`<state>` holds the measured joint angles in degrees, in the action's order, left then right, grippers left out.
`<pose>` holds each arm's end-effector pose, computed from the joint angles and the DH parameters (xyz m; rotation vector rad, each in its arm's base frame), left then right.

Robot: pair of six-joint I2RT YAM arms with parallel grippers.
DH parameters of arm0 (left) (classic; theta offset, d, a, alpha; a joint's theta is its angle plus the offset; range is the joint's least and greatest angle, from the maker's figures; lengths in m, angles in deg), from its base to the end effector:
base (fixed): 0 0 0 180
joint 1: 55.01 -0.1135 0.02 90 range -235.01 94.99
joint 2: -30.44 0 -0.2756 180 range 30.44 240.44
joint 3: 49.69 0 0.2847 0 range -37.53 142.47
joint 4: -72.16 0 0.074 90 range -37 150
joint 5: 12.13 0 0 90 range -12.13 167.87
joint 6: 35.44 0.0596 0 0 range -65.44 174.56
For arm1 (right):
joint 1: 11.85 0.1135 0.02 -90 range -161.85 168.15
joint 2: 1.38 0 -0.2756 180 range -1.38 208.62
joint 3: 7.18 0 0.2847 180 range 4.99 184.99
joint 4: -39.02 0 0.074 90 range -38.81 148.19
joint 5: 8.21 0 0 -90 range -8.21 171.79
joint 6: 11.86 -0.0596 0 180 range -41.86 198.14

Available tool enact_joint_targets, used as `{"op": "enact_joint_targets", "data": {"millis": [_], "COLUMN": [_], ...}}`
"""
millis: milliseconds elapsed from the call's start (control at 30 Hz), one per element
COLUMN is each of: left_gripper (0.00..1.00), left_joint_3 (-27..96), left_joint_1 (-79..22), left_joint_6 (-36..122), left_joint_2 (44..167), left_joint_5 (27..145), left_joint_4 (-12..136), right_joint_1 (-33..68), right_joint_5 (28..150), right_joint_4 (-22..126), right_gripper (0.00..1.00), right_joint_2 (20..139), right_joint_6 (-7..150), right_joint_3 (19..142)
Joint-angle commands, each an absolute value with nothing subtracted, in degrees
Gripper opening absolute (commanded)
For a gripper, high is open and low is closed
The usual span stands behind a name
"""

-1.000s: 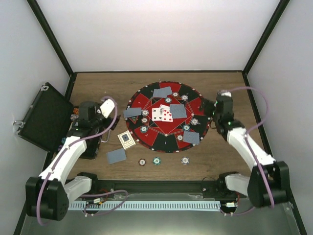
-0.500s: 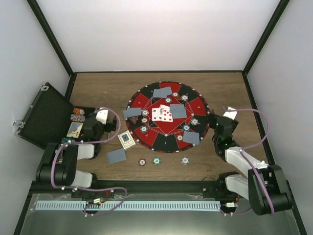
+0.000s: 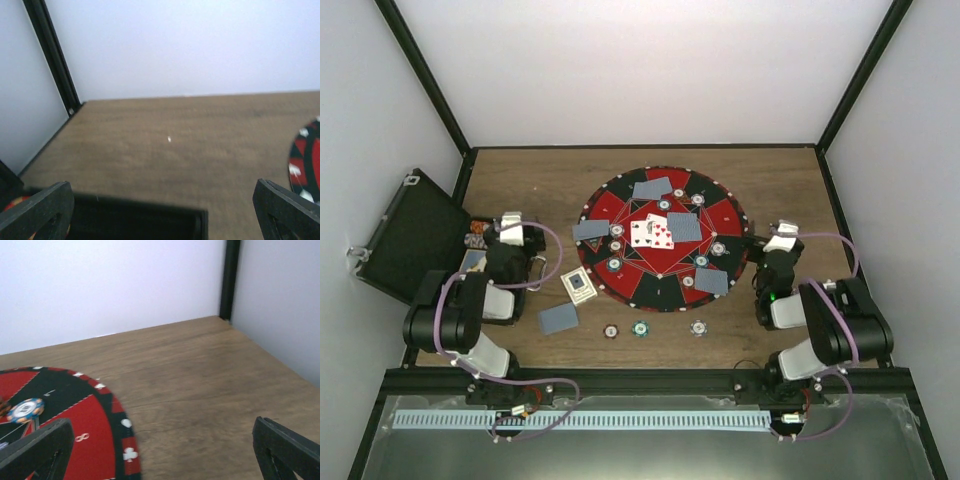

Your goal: Distribute texas hold em gaming equipment

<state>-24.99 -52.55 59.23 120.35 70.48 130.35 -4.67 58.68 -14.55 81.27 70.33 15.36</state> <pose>0.2711 -0.0040 0.1144 0.0088 1.6942 0.1381 0.2555 0.0086 0.1253 0.3100 1.6488 -0.1425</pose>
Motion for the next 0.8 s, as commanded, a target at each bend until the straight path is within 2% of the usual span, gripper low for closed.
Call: {"op": "enact_joint_targets", "data": {"millis": [0, 67, 767], "left_gripper": [1.00, 1.00, 1.00], "left_joint_3": [-22.4, -21.7, -21.6], "left_joint_1": [-53.6, -53.6, -54.0], "left_joint_6": [56.1, 56.2, 56.0], "left_joint_2": [120.3, 119.5, 119.7], "left_joint_5": [68.8, 69.0, 70.1], "left_joint_4": [130.3, 127.4, 127.7], "right_joint_1": [-6.6, -7.6, -7.9], "right_joint_5": [69.4, 71.3, 72.1], "right_joint_4": [-27.3, -22.1, -23.6], "right_gripper": [1.00, 1.00, 1.00], "right_joint_2": [87.7, 87.0, 87.0], "right_joint_6": [75.5, 74.4, 74.5], "right_joint_3": [16.4, 17.9, 17.4]}}
